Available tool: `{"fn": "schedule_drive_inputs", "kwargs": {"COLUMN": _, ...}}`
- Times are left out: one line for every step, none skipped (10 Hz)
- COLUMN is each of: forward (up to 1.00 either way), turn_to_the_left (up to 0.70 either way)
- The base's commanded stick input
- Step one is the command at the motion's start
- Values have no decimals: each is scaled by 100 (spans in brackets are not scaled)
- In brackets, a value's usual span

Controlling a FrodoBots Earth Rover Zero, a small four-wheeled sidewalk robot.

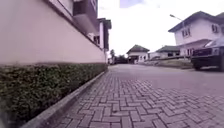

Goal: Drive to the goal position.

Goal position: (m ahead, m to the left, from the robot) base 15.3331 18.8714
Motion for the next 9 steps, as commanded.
{"fn": "schedule_drive_inputs", "kwargs": {"forward": 70, "turn_to_the_left": 0}}
{"fn": "schedule_drive_inputs", "kwargs": {"forward": 70, "turn_to_the_left": 0}}
{"fn": "schedule_drive_inputs", "kwargs": {"forward": 70, "turn_to_the_left": 0}}
{"fn": "schedule_drive_inputs", "kwargs": {"forward": 70, "turn_to_the_left": 0}}
{"fn": "schedule_drive_inputs", "kwargs": {"forward": 70, "turn_to_the_left": 0}}
{"fn": "schedule_drive_inputs", "kwargs": {"forward": 70, "turn_to_the_left": -14}}
{"fn": "schedule_drive_inputs", "kwargs": {"forward": 70, "turn_to_the_left": -34}}
{"fn": "schedule_drive_inputs", "kwargs": {"forward": 70, "turn_to_the_left": -12}}
{"fn": "schedule_drive_inputs", "kwargs": {"forward": 70, "turn_to_the_left": 0}}
